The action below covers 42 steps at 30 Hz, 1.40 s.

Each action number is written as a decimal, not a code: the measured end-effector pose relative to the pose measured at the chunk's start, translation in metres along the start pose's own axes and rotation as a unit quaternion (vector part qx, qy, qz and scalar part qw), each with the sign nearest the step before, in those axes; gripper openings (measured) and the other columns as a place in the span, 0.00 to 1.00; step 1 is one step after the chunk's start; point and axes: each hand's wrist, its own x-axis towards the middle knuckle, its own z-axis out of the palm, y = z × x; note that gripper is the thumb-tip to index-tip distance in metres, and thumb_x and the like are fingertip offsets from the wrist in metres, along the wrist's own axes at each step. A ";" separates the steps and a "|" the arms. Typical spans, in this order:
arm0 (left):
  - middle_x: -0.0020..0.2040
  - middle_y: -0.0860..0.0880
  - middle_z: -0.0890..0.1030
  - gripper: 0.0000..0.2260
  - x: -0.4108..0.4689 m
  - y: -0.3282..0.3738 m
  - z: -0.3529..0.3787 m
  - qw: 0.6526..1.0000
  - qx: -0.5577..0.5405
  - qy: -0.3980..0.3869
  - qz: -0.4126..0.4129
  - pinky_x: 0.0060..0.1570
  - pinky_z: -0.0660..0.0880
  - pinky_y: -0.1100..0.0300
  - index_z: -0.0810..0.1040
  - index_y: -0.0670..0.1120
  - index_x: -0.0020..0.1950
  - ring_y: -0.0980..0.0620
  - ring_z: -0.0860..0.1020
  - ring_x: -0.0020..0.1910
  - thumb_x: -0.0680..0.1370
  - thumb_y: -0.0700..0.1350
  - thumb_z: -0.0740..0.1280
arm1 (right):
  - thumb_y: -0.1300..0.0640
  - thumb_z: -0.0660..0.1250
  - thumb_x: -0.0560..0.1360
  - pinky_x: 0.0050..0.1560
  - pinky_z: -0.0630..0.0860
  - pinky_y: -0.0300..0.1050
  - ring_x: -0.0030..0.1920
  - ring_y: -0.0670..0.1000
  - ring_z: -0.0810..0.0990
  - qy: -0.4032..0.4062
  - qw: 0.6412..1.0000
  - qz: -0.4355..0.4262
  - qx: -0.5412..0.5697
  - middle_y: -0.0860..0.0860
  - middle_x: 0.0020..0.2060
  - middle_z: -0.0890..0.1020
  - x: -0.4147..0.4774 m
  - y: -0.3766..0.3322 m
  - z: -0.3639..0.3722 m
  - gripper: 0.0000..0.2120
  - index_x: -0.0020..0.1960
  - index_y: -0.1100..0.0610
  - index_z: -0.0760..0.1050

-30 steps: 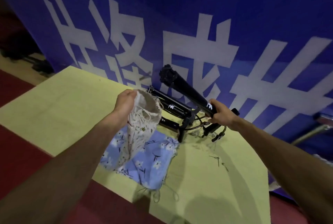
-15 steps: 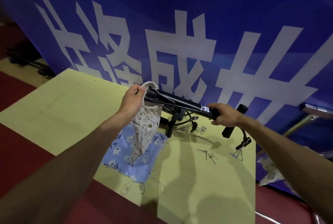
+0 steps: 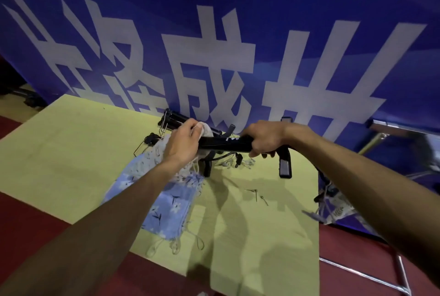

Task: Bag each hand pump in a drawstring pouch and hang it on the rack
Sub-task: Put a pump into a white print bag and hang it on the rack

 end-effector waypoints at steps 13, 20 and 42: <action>0.42 0.49 0.76 0.08 -0.005 0.030 0.033 0.976 -0.185 -0.103 -0.052 0.41 0.69 0.66 0.75 0.42 0.48 0.54 0.73 0.42 0.81 0.45 0.59 | 0.55 0.68 0.74 0.43 0.71 0.44 0.41 0.50 0.75 0.011 0.999 -0.033 0.028 0.49 0.40 0.77 0.031 -0.024 0.021 0.06 0.48 0.56 0.75; 0.41 0.46 0.76 0.08 -0.013 0.012 0.032 0.919 -0.341 -0.097 -0.174 0.47 0.72 0.53 0.73 0.47 0.43 0.49 0.74 0.44 0.81 0.45 0.59 | 0.60 0.70 0.72 0.42 0.77 0.47 0.41 0.55 0.81 0.035 0.992 -0.069 0.100 0.56 0.45 0.82 0.070 -0.011 0.066 0.12 0.55 0.59 0.76; 0.38 0.52 0.69 0.07 -0.037 -0.063 0.107 0.929 -0.190 -0.126 -0.291 0.37 0.65 0.62 0.72 0.46 0.52 0.57 0.67 0.36 0.82 0.47 0.56 | 0.53 0.68 0.73 0.47 0.74 0.46 0.45 0.53 0.80 -0.046 0.973 0.028 0.224 0.53 0.42 0.84 0.087 0.053 0.164 0.07 0.39 0.54 0.80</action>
